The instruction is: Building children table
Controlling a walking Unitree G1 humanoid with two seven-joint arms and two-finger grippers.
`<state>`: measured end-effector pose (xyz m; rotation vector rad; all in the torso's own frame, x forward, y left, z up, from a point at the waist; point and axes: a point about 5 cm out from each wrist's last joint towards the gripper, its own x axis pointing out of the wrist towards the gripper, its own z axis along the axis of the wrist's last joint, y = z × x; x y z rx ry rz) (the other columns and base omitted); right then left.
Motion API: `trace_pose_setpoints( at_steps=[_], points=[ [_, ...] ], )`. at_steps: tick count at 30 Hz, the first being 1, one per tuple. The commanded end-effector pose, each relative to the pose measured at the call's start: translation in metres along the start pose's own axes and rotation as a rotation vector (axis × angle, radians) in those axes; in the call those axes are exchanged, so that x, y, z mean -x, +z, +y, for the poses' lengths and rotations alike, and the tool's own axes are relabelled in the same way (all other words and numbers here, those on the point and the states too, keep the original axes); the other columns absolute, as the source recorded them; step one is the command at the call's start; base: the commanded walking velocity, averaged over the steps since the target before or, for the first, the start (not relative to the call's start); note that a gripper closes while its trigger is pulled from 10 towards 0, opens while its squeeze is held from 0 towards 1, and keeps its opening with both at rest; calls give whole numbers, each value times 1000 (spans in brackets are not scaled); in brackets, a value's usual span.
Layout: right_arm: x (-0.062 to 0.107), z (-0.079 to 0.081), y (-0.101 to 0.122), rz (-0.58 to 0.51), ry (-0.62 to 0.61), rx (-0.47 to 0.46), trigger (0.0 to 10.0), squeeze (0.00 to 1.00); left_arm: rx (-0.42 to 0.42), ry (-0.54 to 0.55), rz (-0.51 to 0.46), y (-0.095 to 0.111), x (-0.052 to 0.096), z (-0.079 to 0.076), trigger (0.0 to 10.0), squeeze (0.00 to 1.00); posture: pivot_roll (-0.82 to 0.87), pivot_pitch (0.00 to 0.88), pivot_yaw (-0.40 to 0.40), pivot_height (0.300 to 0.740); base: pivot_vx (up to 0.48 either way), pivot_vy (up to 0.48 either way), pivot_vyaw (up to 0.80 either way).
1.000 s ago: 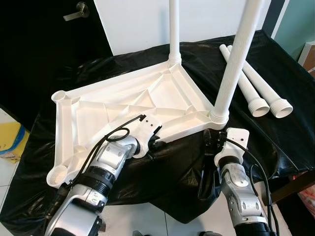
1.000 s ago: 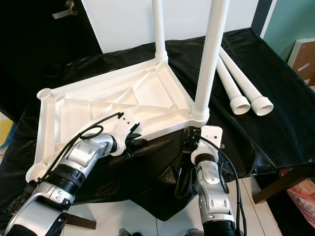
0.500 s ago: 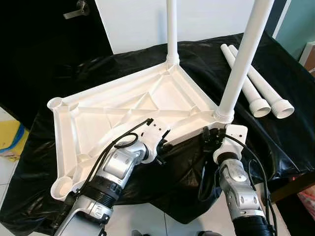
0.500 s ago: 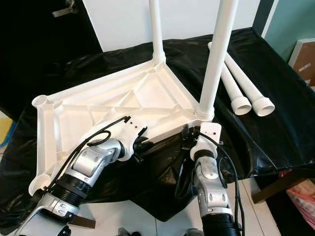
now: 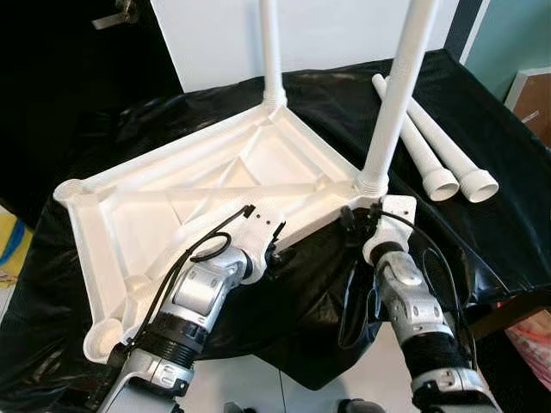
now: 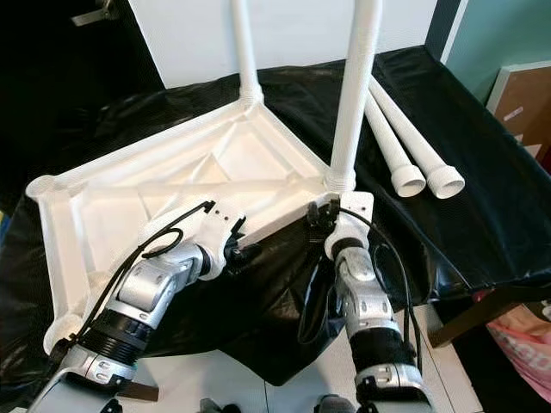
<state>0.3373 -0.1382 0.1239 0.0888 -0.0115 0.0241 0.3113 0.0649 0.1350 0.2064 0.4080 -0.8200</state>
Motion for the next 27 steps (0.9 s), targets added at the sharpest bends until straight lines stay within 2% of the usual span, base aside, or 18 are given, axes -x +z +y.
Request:
trace_pose_setpoints(
  at_steps=[1,4,5,7,8,11,13,15,16,18,21,25,26,27],
  points=[
    [-2,9,-4,21,44,-7,10000,0,35,-70,-14,-2,-1,-12,10000,0,-96,120,70,740,0,0,0],
    [-2,6,-5,16,31,-1,10000,0,69,-68,-100,10,6,-8,10000,0,-92,120,68,740,0,0,0],
    [-2,6,-5,16,31,-1,10000,0,69,-68,-100,10,6,-8,10000,0,-92,120,68,740,0,0,0],
    [-1,1,-6,8,1,7,10000,0,108,-70,-195,24,15,-3,10000,0,-87,121,64,740,0,0,0],
    [-1,1,-6,8,1,7,10000,0,108,-70,-195,24,15,-3,10000,0,-87,121,64,740,0,0,0],
    [5,-9,-7,-22,-79,35,10000,0,153,-26,-341,43,35,14,10000,0,-80,119,62,740,0,0,0],
    [7,-10,-8,-28,-90,38,10000,0,157,-5,-358,45,38,19,10000,0,-80,119,62,740,0,0,0],
    [14,-6,-11,-42,-79,49,10000,0,121,122,-359,43,44,37,10000,0,-77,115,62,740,0,0,0],
    [14,-6,-11,-42,-79,49,10000,0,121,122,-359,43,44,37,10000,0,-77,115,62,740,0,0,0],
    [25,2,-16,-50,-34,54,10000,0,83,287,-334,38,51,60,10000,0,-72,109,59,740,0,0,0],
    [27,5,-16,-51,-21,54,10000,0,61,334,-320,36,54,66,10000,0,-72,109,59,740,0,0,0],
    [35,17,-18,-60,57,50,10000,0,-82,573,-159,16,66,96,10000,0,-70,104,55,740,0,0,0],
    [35,17,-18,-60,57,50,10000,0,-82,573,-159,16,66,96,10000,0,-70,104,55,740,0,0,0],
    [36,21,-17,-67,81,52,10000,0,-96,622,-120,10,72,102,10000,0,-70,106,55,740,0,0,0]
  ],
)
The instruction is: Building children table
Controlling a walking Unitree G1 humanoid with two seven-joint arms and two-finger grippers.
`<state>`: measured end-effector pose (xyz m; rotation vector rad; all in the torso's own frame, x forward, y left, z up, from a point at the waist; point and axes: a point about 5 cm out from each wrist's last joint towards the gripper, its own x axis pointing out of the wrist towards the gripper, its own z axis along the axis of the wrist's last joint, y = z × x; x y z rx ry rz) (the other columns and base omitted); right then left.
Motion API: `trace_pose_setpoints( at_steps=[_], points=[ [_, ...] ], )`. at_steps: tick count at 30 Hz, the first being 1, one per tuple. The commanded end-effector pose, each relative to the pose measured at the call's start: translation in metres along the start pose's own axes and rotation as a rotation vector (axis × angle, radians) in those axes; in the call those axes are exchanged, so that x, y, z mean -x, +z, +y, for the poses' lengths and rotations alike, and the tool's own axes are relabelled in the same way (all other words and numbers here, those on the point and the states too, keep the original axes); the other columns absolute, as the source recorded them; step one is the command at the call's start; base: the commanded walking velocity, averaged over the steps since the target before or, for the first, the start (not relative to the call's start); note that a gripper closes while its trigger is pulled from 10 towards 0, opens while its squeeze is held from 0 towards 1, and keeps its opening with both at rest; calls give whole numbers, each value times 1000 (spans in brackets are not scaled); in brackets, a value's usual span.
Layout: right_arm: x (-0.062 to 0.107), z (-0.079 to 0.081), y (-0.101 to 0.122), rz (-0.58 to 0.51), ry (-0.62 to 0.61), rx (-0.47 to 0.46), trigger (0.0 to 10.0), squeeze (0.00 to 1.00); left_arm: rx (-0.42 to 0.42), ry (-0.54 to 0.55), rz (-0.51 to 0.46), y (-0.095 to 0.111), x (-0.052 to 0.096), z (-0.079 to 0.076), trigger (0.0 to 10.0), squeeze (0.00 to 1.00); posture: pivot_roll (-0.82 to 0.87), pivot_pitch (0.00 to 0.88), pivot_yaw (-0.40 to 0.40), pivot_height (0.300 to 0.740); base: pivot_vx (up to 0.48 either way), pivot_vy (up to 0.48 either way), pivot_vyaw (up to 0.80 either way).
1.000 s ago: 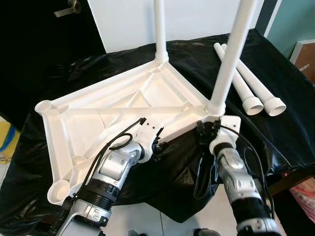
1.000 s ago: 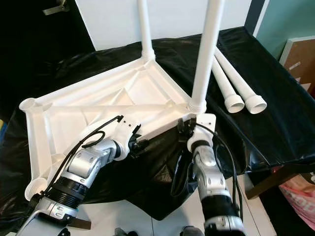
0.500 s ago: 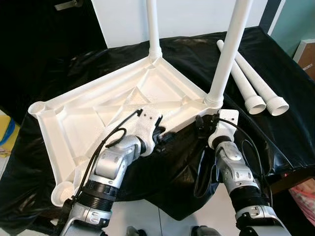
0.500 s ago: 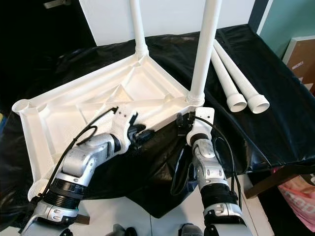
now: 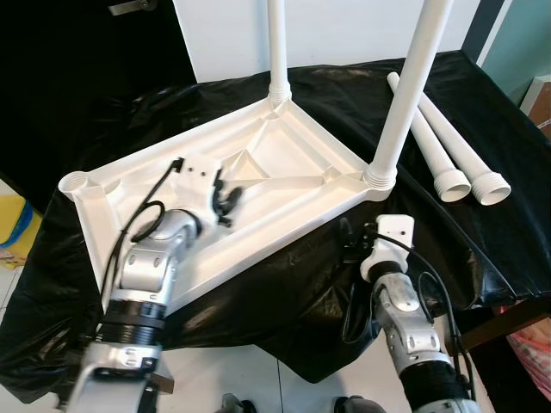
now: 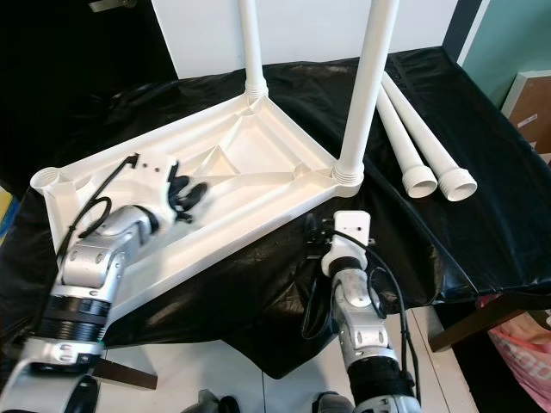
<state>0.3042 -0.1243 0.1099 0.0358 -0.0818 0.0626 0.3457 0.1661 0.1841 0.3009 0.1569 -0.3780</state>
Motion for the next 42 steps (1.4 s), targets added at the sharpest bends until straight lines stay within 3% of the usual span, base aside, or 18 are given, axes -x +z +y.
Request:
trace_pose_setpoints(
  at_steps=[1,6,8,10,11,12,18,23,26,27,30,31,35,37,39,40,42],
  points=[
    [2,8,-2,0,39,-2,10000,0,-32,139,43,-10,2,9,10000,0,-70,106,55,740,0,0,0],
    [0,12,1,-8,59,1,10000,0,-105,224,126,-26,10,26,10000,0,-64,111,46,740,0,0,0],
    [0,12,1,-8,59,1,10000,0,-105,224,126,-26,10,26,10000,0,-64,111,46,740,0,0,0],
    [-2,14,3,-7,74,1,10000,0,-183,271,170,-36,16,35,10000,0,-58,118,44,740,0,0,0],
    [-2,14,3,-7,74,1,10000,0,-183,271,170,-36,16,35,10000,0,-58,118,44,740,0,0,0],
    [-3,15,4,-3,84,-1,10000,0,-264,282,197,-43,19,40,10000,0,-55,122,44,740,0,0,0],
    [-5,17,5,5,102,-8,10000,0,-322,291,247,-53,28,49,10000,0,-52,127,43,740,0,0,0],
    [-9,17,6,7,103,-11,10000,0,-351,252,273,-58,30,46,10000,0,-50,129,46,740,0,0,0],
    [-17,14,6,21,106,-24,10000,0,-381,36,304,-67,31,19,10000,0,-48,130,51,740,0,0,0],
    [-17,14,6,21,106,-24,10000,0,-381,36,304,-67,31,19,10000,0,-48,130,51,740,0,0,0],
    [-26,14,7,31,120,-17,10000,0,-358,-136,299,-72,33,-8,10000,0,-46,128,53,740,0,0,0],
    [-26,14,7,31,120,-17,10000,0,-358,-136,299,-72,33,-8,10000,0,-46,128,53,740,0,0,0],
    [-36,17,9,36,152,-5,10000,0,-349,-333,285,-79,40,-41,10000,0,-41,125,53,740,0,0,0],
    [-38,17,9,37,155,-4,10000,0,-337,-367,285,-81,41,-48,10000,0,-41,125,53,740,0,0,0],
    [-43,19,10,38,165,5,10000,0,-312,-420,272,-80,42,-64,10000,0,-38,122,52,740,0,0,0],
    [-47,21,11,37,180,17,10000,0,-290,-451,241,-75,39,-80,10000,0,-38,121,52,740,0,0,0],
    [-48,21,12,36,185,24,10000,0,-278,-460,226,-73,38,-86,10000,0,-38,121,52,740,0,0,0]
  ],
)
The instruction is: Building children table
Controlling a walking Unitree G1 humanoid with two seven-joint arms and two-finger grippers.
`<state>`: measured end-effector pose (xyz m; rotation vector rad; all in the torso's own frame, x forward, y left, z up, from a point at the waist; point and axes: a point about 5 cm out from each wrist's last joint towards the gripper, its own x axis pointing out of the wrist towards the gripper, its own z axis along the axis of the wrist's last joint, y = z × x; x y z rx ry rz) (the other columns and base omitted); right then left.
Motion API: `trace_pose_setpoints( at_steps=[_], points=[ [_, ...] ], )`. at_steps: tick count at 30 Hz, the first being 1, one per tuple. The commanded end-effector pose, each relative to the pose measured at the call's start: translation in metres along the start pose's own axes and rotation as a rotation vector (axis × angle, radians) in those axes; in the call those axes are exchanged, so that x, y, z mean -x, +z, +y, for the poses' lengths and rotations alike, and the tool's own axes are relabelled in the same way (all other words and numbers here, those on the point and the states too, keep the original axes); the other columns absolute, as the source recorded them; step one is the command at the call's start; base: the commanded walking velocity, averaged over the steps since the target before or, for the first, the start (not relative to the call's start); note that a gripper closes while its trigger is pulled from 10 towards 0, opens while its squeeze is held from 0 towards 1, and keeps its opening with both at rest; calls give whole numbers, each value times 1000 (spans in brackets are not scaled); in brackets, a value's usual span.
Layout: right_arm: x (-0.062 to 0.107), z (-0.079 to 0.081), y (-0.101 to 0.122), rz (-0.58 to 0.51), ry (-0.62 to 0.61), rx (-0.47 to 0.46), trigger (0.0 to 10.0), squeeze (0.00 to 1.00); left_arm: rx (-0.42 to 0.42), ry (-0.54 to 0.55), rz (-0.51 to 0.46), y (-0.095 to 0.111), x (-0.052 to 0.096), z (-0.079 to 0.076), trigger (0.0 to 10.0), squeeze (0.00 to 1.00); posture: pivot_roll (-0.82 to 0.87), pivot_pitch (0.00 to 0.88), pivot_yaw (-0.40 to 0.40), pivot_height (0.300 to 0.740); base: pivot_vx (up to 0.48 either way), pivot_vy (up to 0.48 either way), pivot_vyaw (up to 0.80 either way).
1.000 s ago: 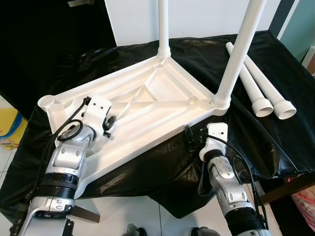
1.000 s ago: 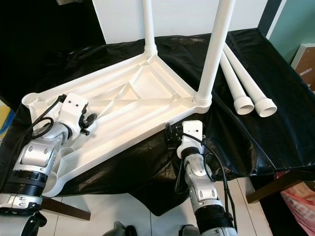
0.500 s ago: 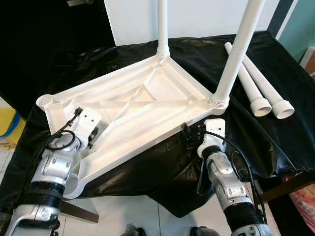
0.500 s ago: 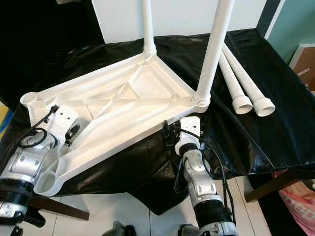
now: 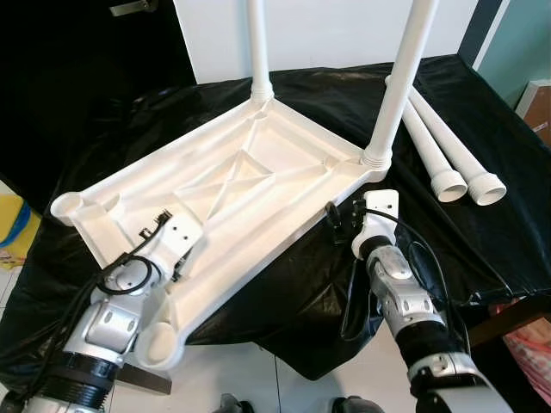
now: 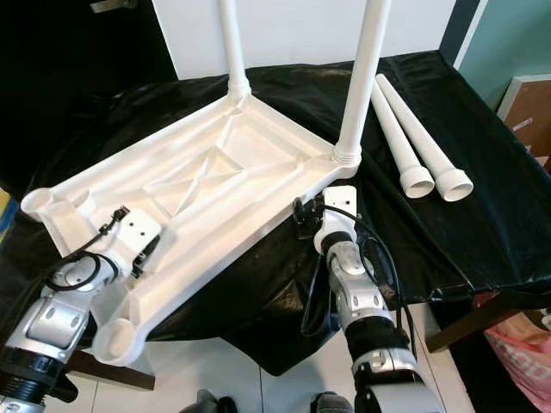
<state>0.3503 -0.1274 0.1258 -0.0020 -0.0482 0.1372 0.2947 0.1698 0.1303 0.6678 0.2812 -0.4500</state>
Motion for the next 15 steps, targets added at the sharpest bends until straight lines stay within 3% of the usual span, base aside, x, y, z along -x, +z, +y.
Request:
trace_pose_setpoints(
  at_steps=[1,3,5,9,15],
  points=[
    [-6,26,1,-3,113,-2,10000,0,30,-400,-41,10,-5,-62,10000,0,-37,120,52,740,0,0,0],
    [-8,26,2,-3,113,0,10000,0,51,-404,-55,15,-7,-67,10000,0,-35,120,51,740,0,0,0],
    [-15,22,6,-6,96,5,10000,0,91,-413,-104,33,-11,-81,10000,0,-34,120,49,740,0,0,0],
    [-18,19,8,-8,85,-1,10000,0,100,-408,-120,40,-14,-86,10000,0,-34,120,49,740,0,0,0],
    [-18,9,8,-12,31,5,10000,0,112,-306,-138,48,-24,-73,10000,0,-38,118,53,740,0,0,0]
  ],
)
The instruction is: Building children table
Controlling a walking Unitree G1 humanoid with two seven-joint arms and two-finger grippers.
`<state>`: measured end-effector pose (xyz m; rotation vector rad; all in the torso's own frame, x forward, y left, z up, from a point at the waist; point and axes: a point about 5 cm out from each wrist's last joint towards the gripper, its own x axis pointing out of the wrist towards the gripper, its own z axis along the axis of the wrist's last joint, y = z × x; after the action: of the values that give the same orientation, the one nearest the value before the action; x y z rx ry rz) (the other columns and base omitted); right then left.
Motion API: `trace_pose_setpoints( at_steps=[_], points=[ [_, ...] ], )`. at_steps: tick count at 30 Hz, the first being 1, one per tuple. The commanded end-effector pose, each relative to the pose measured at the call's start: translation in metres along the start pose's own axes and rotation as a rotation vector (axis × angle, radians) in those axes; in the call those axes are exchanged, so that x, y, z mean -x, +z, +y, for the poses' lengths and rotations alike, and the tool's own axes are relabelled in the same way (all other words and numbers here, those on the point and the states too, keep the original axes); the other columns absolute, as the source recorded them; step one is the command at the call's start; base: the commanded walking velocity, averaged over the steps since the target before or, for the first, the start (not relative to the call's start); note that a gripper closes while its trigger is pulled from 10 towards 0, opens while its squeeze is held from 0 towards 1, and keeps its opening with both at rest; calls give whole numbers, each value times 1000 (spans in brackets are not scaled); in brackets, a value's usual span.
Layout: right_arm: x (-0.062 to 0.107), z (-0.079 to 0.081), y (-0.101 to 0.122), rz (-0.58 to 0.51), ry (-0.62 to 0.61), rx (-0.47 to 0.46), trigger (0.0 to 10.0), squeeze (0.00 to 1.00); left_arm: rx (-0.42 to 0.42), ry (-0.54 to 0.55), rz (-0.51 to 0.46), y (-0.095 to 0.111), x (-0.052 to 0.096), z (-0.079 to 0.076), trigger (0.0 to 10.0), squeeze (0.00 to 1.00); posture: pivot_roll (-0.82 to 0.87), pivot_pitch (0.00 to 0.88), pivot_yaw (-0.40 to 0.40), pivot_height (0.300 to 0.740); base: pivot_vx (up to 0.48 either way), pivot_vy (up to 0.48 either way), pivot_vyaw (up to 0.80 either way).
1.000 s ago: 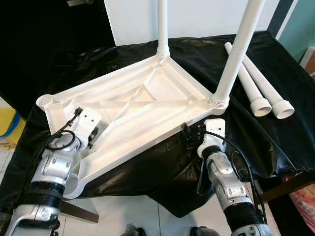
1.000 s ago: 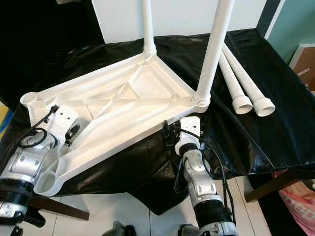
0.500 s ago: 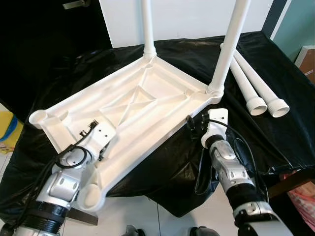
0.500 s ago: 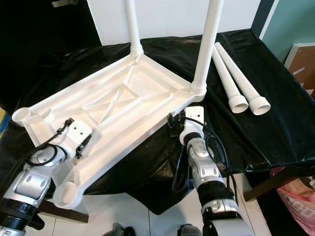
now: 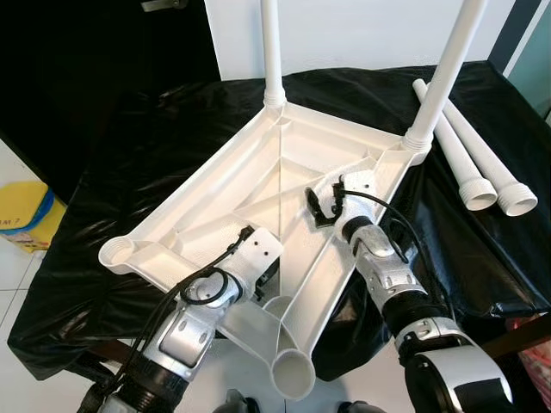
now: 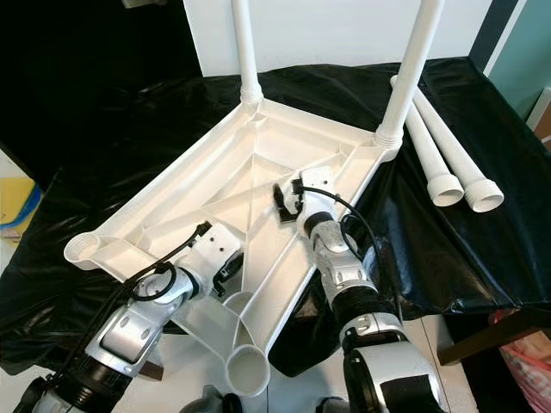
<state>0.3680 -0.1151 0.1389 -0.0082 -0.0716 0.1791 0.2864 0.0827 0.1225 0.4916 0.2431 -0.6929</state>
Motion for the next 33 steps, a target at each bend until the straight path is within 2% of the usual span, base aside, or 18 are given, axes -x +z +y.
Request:
trace_pose_setpoints(
  at_steps=[1,2,3,4,6,7,11,14,21,23,31,33],
  points=[
    [2,0,-5,11,-11,-2,10000,0,7,-77,12,-2,-2,-4,10000,0,-38,118,53,740,0,0,0],
    [6,-6,-7,-1,-31,7,10000,0,-10,24,26,-3,-1,17,10000,0,-44,116,57,740,0,0,0],
    [8,-8,-8,-7,-39,11,10000,0,-16,62,30,-4,0,25,10000,0,-44,116,57,740,0,0,0],
    [8,-8,-8,-7,-39,11,10000,0,-16,62,30,-4,0,25,10000,0,-44,116,57,740,0,0,0],
    [14,-14,-8,-36,-71,15,10000,0,-29,152,23,-2,5,45,10000,0,-49,115,60,740,0,0,0],
    [21,-19,-7,-71,-99,21,10000,0,-23,227,8,1,10,62,10000,0,-52,115,63,740,0,0,0],
    [25,-22,-7,-96,-114,30,10000,0,-17,263,-1,3,13,70,10000,0,-53,114,64,740,0,0,0],
    [43,-29,-8,-140,-185,70,10000,0,17,303,-79,12,21,85,10000,0,-59,113,61,740,0,0,0],
    [62,-37,-9,-163,-305,97,10000,0,40,304,-114,15,27,94,10000,0,-65,108,57,740,0,0,0],
    [77,-46,-14,-155,-428,127,10000,0,57,282,-146,18,33,97,10000,0,-68,106,56,740,0,0,0],
    [84,-58,-23,-88,-565,113,10000,0,46,201,-158,20,40,90,10000,0,-68,105,48,740,0,0,0],
    [83,-63,-25,-70,-607,91,10000,0,2,173,-125,17,42,87,10000,0,-63,109,44,740,0,0,0]
  ],
)
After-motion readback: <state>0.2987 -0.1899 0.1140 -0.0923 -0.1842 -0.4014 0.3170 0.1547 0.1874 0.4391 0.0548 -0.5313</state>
